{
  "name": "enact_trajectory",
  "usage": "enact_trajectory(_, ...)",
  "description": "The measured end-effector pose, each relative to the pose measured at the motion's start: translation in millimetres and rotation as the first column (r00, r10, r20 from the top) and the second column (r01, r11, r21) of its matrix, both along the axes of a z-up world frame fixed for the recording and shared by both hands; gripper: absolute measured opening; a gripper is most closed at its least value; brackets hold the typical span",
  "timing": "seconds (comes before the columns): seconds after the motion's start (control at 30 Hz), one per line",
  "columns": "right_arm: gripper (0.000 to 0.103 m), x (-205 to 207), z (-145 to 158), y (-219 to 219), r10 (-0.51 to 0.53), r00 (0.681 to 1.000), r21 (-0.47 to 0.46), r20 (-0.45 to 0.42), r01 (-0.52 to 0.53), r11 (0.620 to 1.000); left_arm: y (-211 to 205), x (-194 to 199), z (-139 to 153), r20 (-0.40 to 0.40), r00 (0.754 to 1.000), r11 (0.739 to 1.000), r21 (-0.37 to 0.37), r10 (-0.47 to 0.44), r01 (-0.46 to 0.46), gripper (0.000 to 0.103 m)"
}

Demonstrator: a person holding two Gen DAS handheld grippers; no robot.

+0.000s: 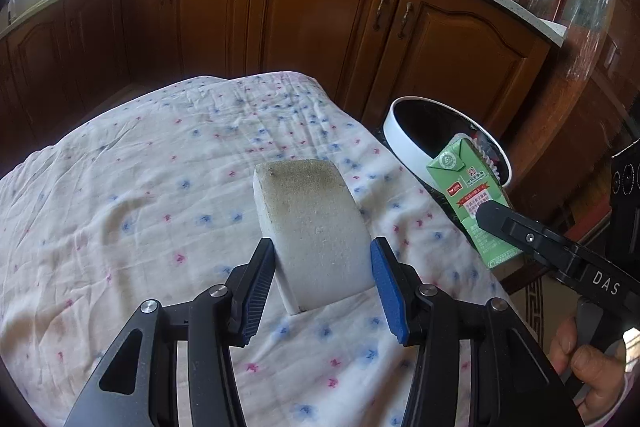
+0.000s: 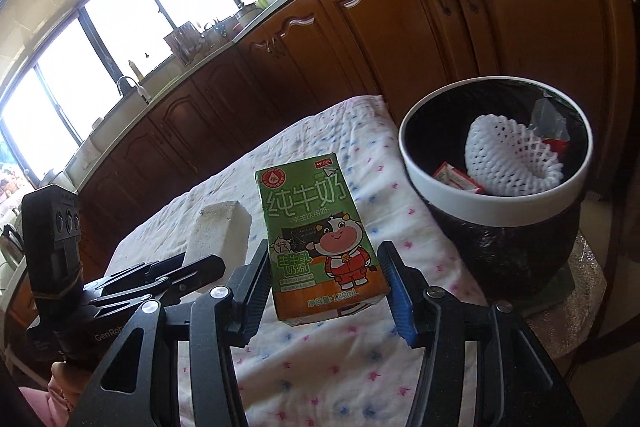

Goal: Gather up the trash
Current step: 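Carry the sponge block and green carton with both tools over the bin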

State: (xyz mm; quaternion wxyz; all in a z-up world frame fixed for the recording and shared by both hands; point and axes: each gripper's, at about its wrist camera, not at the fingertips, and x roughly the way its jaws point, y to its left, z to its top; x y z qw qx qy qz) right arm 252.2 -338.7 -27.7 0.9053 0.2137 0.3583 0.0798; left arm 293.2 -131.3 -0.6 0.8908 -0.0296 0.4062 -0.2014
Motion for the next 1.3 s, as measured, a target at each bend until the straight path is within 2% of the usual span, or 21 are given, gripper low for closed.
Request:
enact_trajectory(0.37,0.053,-15,9,-48,-0.108,0.994,0.004,0.03,0.108,0.994,-34,9,11,0.017,0.998,0.998,0.003,-0.059,0.059,0.048)
enact_trajectory(0.7,0.053,-19,14,-87,-0.182,0.983,-0.021,0.039,0.183,0.983,-70,33,26,0.05,0.991,0.992,0.021,-0.127,0.126,0.048)
enact_trajectory(1.07,0.053,-6,19,-119,-0.23,0.973,-0.044,0.032,0.231,0.972,-116,75,22,0.042,0.976,0.976,0.06,-0.212,0.209,0.048)
enact_trajectory(1.3,0.053,7,16,-126,-0.233,0.972,-0.066,0.012,0.233,0.97,-144,105,12,0.009,0.969,0.967,0.073,-0.245,0.244,0.048)
